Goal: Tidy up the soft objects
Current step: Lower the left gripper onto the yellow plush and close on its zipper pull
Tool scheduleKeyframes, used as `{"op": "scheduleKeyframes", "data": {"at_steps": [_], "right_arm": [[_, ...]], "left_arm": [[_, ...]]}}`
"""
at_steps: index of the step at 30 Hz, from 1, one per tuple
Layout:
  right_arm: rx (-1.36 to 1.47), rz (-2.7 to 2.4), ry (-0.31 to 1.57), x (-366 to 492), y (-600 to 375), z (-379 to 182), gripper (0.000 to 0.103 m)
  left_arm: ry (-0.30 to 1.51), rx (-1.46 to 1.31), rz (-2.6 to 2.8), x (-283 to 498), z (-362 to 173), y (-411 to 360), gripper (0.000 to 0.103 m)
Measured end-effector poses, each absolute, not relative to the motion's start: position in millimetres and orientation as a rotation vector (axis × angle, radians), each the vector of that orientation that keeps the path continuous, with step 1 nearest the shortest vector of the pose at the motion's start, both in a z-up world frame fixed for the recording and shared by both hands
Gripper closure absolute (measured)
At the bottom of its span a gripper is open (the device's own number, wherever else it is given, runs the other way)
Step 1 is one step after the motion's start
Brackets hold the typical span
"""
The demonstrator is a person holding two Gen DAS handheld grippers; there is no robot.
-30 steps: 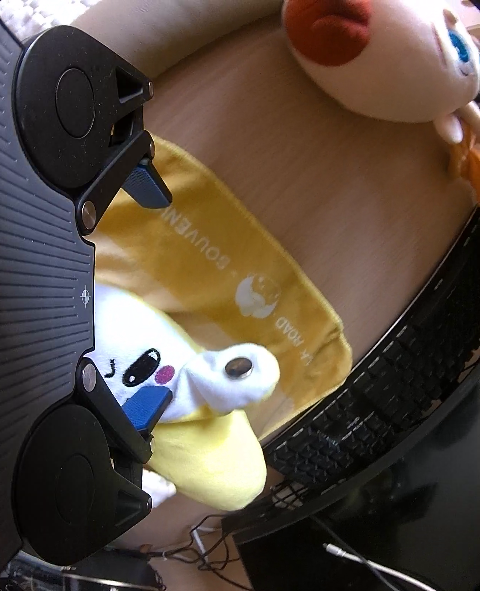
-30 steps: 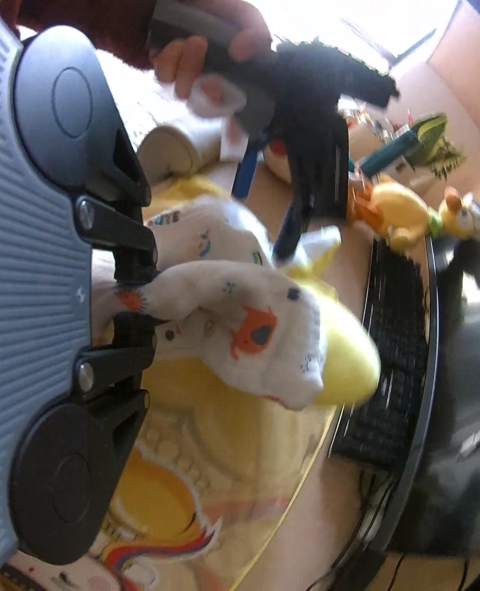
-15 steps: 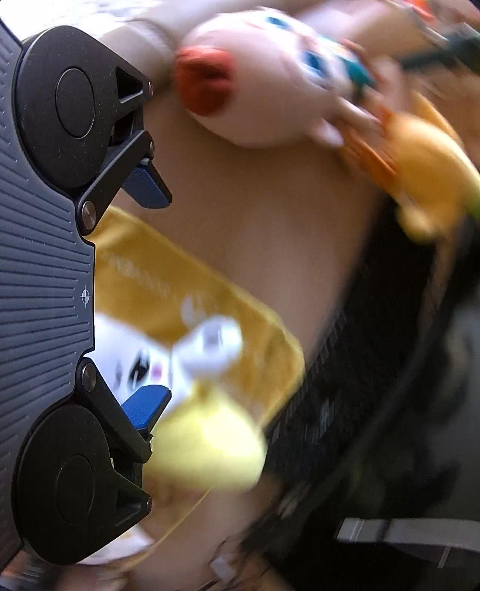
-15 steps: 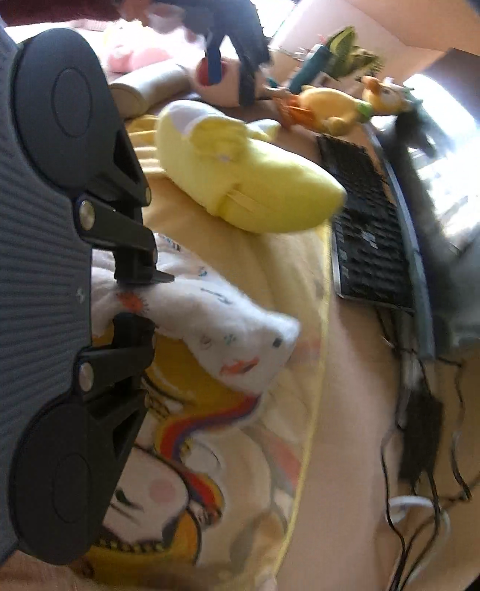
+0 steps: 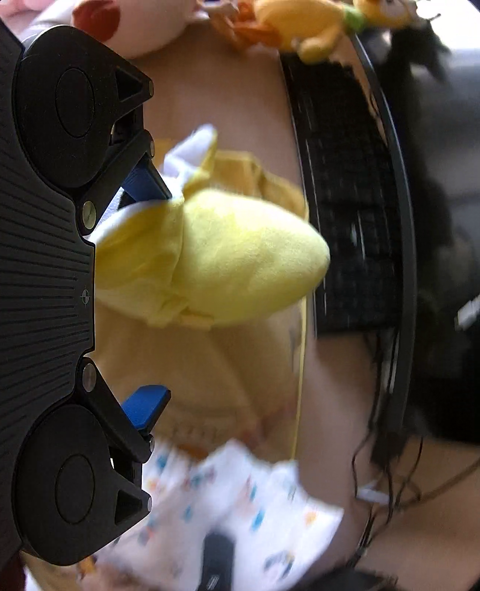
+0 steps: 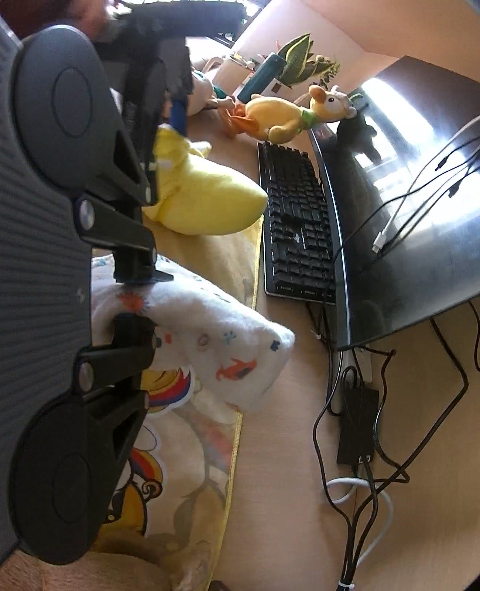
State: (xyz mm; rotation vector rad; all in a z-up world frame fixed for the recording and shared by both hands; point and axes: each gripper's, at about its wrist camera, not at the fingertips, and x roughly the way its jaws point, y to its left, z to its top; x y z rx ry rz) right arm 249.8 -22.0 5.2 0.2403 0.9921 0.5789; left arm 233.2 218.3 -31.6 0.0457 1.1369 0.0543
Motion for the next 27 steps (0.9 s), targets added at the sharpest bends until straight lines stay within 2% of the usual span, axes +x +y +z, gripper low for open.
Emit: {"op": "scheduleKeyframes", "data": {"at_steps": [9,20,27], "right_arm": [[0.187,0.641,0.972,251.1,15.7,15.6,0.088],[0.168,0.882,0.891,273.5,120.0,43.2,0.088],[0.082,0.821,0.962,297.0,161.9,12.6,0.088]], "left_arm": [[1.185,-0.301,0.123,223.8,-55.4,314.0,0.000],[1.217,-0.237,0.088,222.3,-66.5,307.6,0.000],[1.221,-0.268,0.069,225.1,-69.0,314.6,0.000]]}}
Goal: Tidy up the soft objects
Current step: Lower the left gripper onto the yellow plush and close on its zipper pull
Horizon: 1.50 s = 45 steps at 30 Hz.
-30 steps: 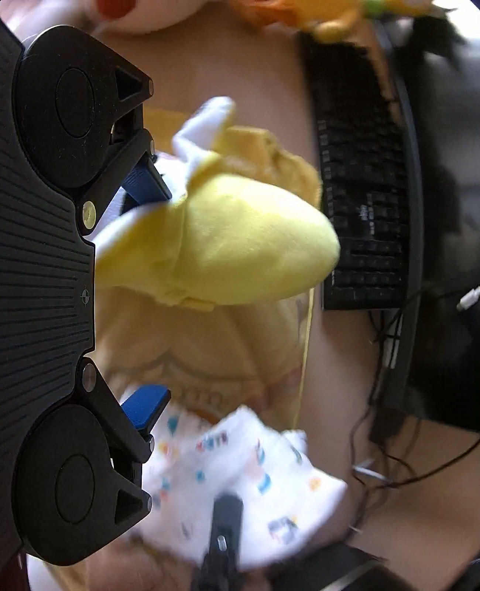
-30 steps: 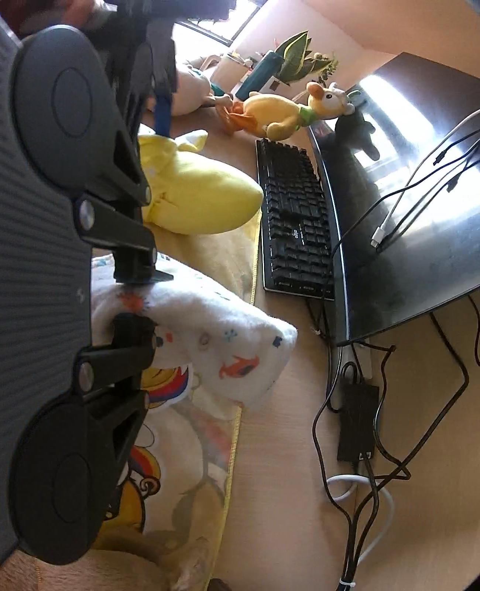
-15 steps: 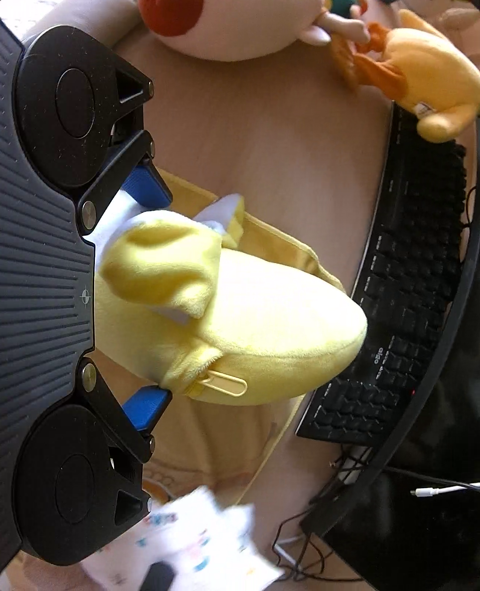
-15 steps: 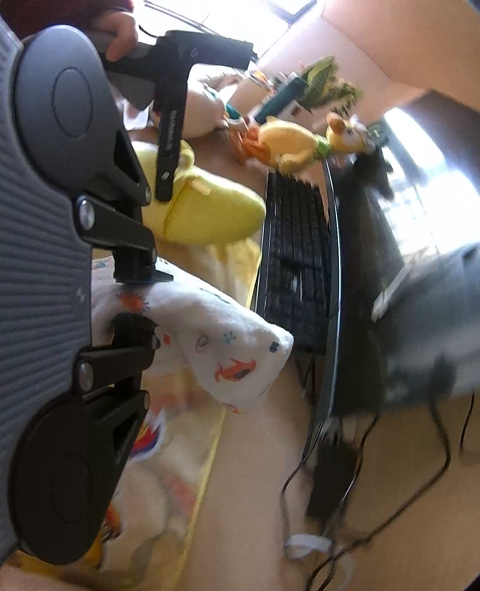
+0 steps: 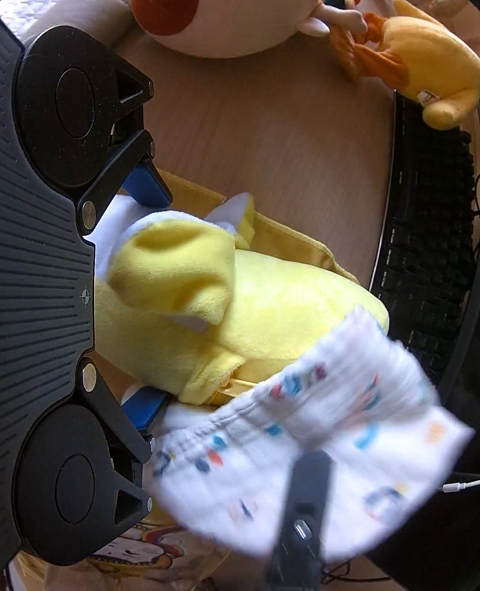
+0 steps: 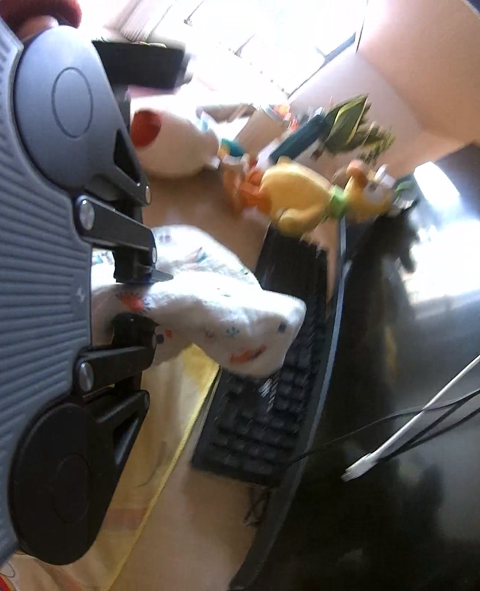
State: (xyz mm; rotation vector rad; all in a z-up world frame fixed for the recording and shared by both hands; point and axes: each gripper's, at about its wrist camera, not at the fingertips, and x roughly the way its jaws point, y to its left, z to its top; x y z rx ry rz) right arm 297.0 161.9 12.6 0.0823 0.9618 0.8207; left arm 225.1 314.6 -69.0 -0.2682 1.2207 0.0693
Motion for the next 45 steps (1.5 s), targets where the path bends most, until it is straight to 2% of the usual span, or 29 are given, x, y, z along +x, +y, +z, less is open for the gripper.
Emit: {"op": "scheduleKeyframes", "data": {"at_steps": [11,20,27,31,38,45], "right_arm": [[0.112,0.671,1.083,303.6,112.0,-39.3,0.088],[0.106,0.784,1.059,259.3,88.3,-19.8,0.088],[0.073,1.059,0.970,213.8,125.7,13.2,0.087],[-0.014,1.120,0.989,204.6,161.9,-0.9,0.087],[-0.010,0.936,1.109,221.6,152.0,-46.2,0.087],[0.192,0.802,1.098,226.8,63.2,-34.5,0.088]], "left_arm": [[1.249,-0.308,0.029,235.1,-67.3,326.2,0.000],[1.219,-0.421,0.074,231.2,-56.7,351.5,0.000],[1.207,-0.501,0.109,231.6,-52.5,367.8,0.000],[1.207,-0.511,0.118,228.0,-52.2,371.4,0.000],[1.196,-0.403,0.155,221.3,-36.8,357.2,0.000],[1.109,-0.172,0.119,225.1,-2.0,295.5,0.000]]}}
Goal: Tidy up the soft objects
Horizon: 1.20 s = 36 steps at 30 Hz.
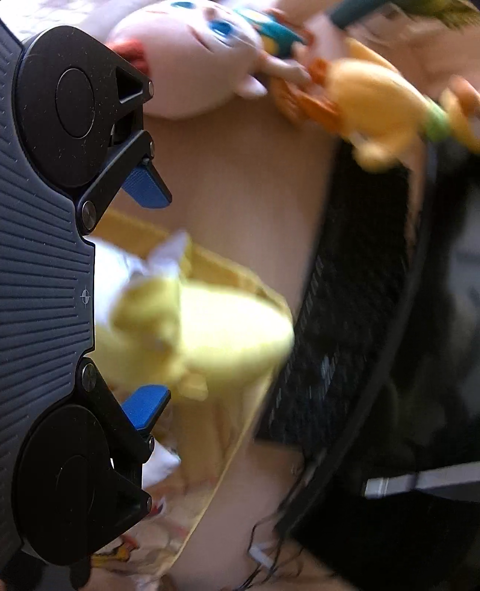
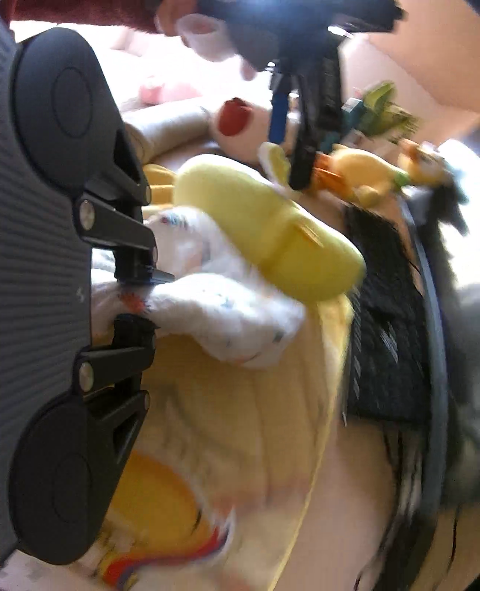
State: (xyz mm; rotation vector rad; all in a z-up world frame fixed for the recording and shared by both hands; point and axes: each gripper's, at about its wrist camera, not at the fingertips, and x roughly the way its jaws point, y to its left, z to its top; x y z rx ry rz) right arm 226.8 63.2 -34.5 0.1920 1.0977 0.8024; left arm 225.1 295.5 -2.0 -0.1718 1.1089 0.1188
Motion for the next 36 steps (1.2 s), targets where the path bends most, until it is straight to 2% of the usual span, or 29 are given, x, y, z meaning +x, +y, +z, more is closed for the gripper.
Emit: {"op": "scheduleKeyframes", "data": {"at_steps": [3,7,12,14,17,18,19,24,27,30,32,36], "right_arm": [[0.267,0.743,1.046,223.7,23.1,-20.6,0.088],[0.332,0.679,0.979,217.5,-22.7,-1.7,0.088],[0.390,0.637,0.923,214.8,-51.7,-1.2,0.088],[0.417,0.624,0.917,212.3,-61.2,-3.2,0.088],[0.447,0.596,0.918,208.1,-75.3,-7.1,0.087],[0.459,0.587,0.919,207.0,-80.2,-8.6,0.087],[0.471,0.580,0.920,206.1,-84.6,-10.0,0.087],[0.512,0.559,0.920,201.1,-103.1,-12.2,0.087],[0.518,0.550,0.909,199.0,-109.5,-9.2,0.087],[0.516,0.546,0.889,196.6,-113.8,-1.8,0.087],[0.504,0.543,0.880,195.5,-114.2,3.3,0.087],[0.457,0.525,0.899,192.7,-108.7,6.7,0.087]], "left_arm": [[1.120,0.014,0.141,238.4,-10.9,252.8,0.000],[1.220,0.359,0.238,263.9,-57.6,210.4,0.000],[1.377,0.409,0.215,285.0,-101.7,208.2,0.000],[1.381,0.451,0.212,288.4,-111.4,210.3,0.000],[1.371,0.341,0.169,287.2,-99.9,221.0,0.001],[1.360,0.306,0.154,285.9,-92.5,223.6,0.005],[1.350,0.272,0.139,284.6,-85.1,226.3,0.014],[1.318,0.125,0.066,271.6,-49.9,222.9,0.015],[1.319,-0.064,-0.118,258.4,-25.8,209.1,0.015],[1.381,-0.323,-0.396,250.8,-27.5,196.6,0.015],[1.442,-0.436,-0.542,250.5,-46.9,187.6,0.014],[1.540,-0.385,-0.646,255.2,-94.1,176.2,0.013]]}}
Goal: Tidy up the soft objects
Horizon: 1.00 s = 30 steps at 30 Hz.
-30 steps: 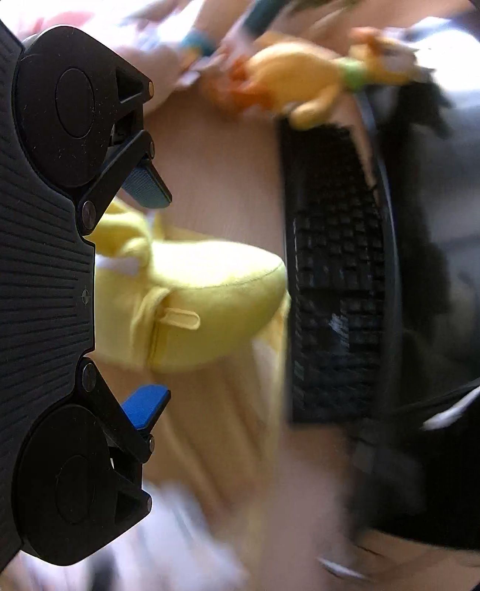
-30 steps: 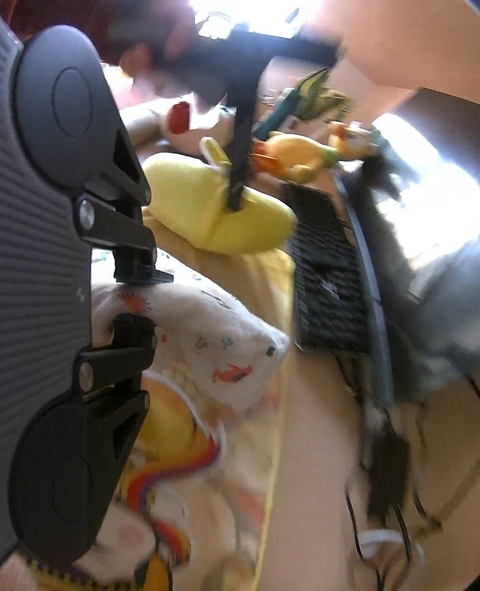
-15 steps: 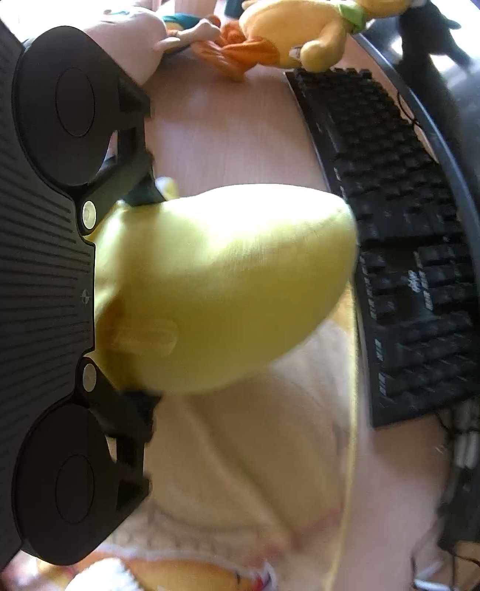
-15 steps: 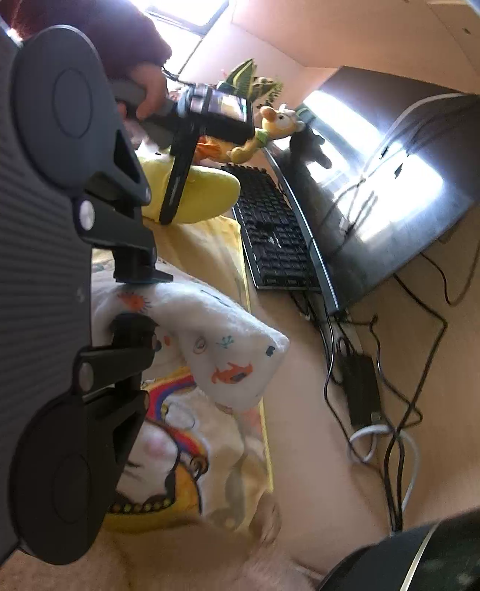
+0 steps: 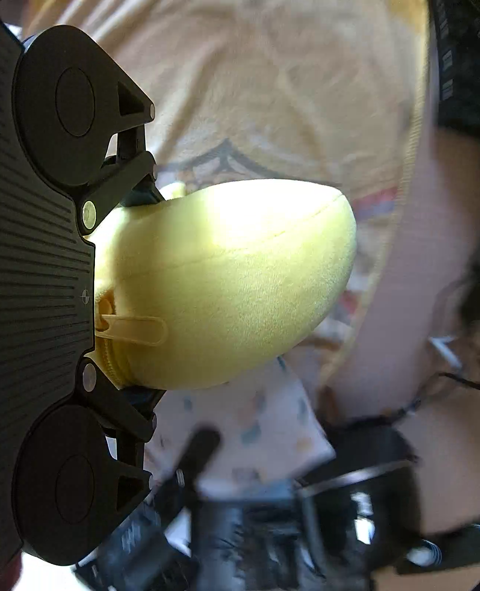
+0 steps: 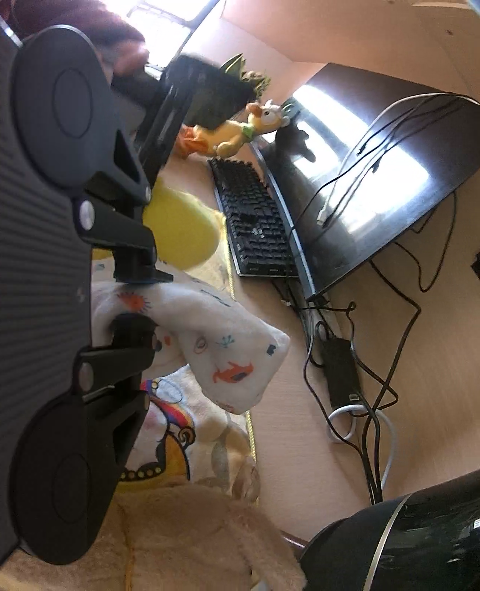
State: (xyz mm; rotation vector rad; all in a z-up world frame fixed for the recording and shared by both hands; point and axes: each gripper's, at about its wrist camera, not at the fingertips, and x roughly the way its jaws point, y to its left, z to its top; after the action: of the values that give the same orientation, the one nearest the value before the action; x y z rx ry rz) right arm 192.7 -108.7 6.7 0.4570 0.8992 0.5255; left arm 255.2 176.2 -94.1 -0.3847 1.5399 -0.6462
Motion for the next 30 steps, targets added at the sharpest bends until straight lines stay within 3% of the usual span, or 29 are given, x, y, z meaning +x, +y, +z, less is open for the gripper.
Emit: {"op": "scheduleKeyframes", "data": {"at_steps": [4,8,17,24,30], "right_arm": [[0.407,0.501,0.930,187.7,-101.9,6.9,0.087],[0.367,0.491,0.933,181.6,-95.7,12.3,0.087],[0.337,0.525,0.954,185.9,-75.4,13.4,0.087],[0.298,0.636,0.908,202.6,-44.9,31.3,0.087],[0.301,0.759,0.940,224.8,3.9,27.2,0.087]], "left_arm": [[1.542,-0.366,-0.714,263.8,-114.0,192.6,0.007],[1.469,-0.346,-0.676,268.4,-96.2,220.2,0.000],[1.339,-0.316,-0.414,265.1,-49.2,287.1,0.000],[1.174,-0.419,-0.379,197.3,-17.4,265.9,0.000],[1.181,-0.408,-0.130,174.5,-42.3,244.6,0.000]]}}
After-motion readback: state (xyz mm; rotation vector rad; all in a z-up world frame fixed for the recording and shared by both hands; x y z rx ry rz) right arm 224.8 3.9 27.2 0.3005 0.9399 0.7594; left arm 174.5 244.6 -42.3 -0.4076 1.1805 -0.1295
